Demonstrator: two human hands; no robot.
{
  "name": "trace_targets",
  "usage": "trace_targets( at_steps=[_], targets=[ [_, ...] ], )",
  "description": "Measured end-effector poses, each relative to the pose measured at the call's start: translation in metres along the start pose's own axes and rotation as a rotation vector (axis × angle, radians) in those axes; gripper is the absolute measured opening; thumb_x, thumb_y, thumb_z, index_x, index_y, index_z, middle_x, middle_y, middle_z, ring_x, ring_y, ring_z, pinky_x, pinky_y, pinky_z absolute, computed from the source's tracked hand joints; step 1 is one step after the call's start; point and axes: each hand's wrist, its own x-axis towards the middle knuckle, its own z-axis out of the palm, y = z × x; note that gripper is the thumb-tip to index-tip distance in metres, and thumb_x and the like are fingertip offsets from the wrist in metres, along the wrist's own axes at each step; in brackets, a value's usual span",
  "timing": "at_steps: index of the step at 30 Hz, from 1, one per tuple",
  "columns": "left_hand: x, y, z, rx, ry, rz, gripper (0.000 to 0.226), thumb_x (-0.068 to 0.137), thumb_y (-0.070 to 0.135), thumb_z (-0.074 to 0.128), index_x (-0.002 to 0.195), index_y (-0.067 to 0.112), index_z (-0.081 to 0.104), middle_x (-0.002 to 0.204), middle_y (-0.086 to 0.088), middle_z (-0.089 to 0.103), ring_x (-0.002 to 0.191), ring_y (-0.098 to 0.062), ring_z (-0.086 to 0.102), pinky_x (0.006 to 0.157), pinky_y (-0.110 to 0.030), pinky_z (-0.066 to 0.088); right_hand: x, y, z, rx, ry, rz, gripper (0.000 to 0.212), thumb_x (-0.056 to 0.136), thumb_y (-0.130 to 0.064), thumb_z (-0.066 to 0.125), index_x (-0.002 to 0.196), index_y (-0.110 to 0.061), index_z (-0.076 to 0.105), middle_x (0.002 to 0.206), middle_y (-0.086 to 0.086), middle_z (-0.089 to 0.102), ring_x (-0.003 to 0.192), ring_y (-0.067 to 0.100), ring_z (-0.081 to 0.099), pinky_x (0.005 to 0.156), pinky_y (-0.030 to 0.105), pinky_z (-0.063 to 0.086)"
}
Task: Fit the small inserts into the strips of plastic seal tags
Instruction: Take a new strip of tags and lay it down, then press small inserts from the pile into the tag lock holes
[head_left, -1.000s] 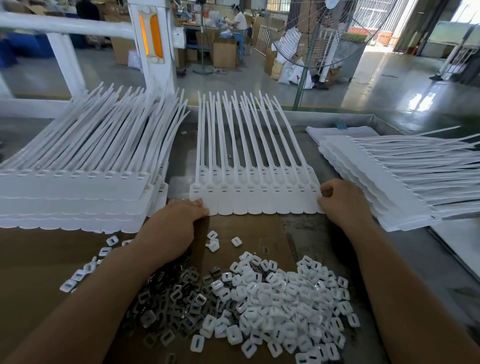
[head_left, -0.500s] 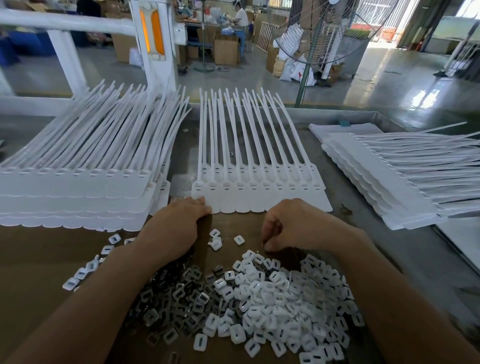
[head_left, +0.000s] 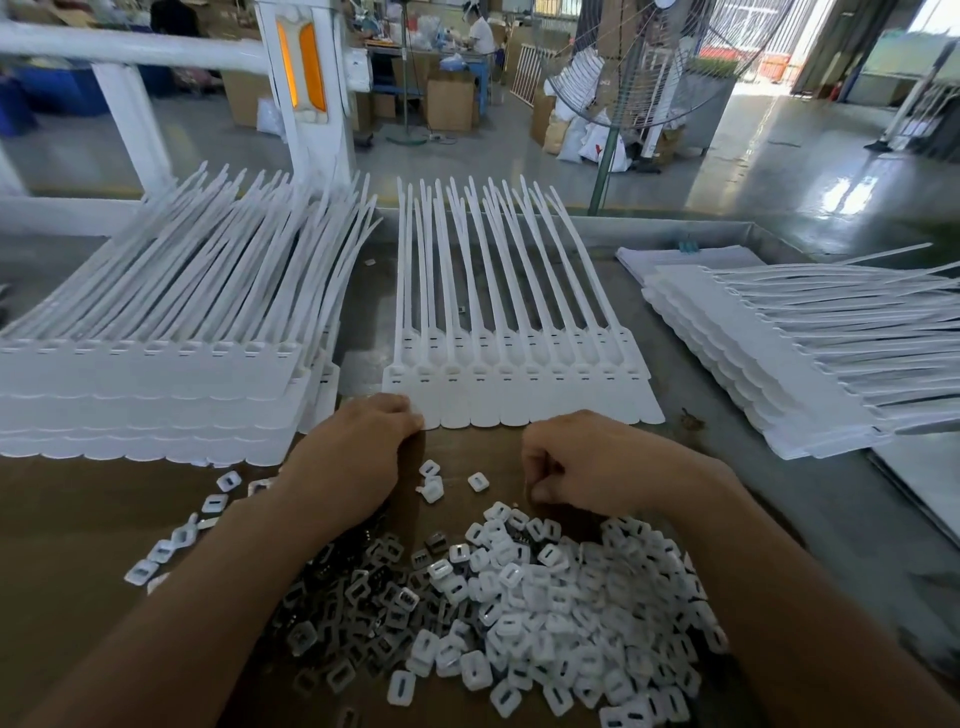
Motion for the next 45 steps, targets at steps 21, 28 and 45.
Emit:
trace_targets(
  at_steps=[21,28,45],
  targets=[
    [-0.004,0.008,-0.007,0.084,-0.074,0.085,0.041,0.089,0.008,0.039,0.126,0.019,0.05,0.135,-0.001,0.045,0.12,-0.015,0.043,0.096,-0.025,0.034,0.08,-0.02,-0.008,0.402,0.411,0.043,0.016,0.088,-0.01,0.056,0.077,-0.017,0.065,0.073,-0.009,0.062,0.064,0.001,0.058,0.059,0.011,0.044],
    [-0.004,0.006,-0.004,0.092,-0.052,0.123,0.04,0.089,0.009,0.038,0.126,0.018,0.05,0.13,0.001,0.049,0.114,-0.014,0.047,0.093,-0.025,0.038,0.119,-0.045,-0.003,0.411,0.499,0.049,0.018,0.084,-0.001,0.052,0.091,0.008,0.066,0.101,0.016,0.067,0.092,0.028,0.062,0.074,0.033,0.051],
    [-0.001,0.005,0.0,0.095,-0.008,0.146,0.04,0.088,0.009,0.037,0.124,0.02,0.053,0.121,0.003,0.052,0.106,-0.013,0.049,0.086,-0.023,0.039,0.138,-0.041,0.007,0.431,0.562,0.128,0.015,0.08,-0.013,0.067,0.075,-0.025,0.059,0.098,-0.004,0.064,0.089,0.011,0.055,0.073,0.025,0.04]
  ],
)
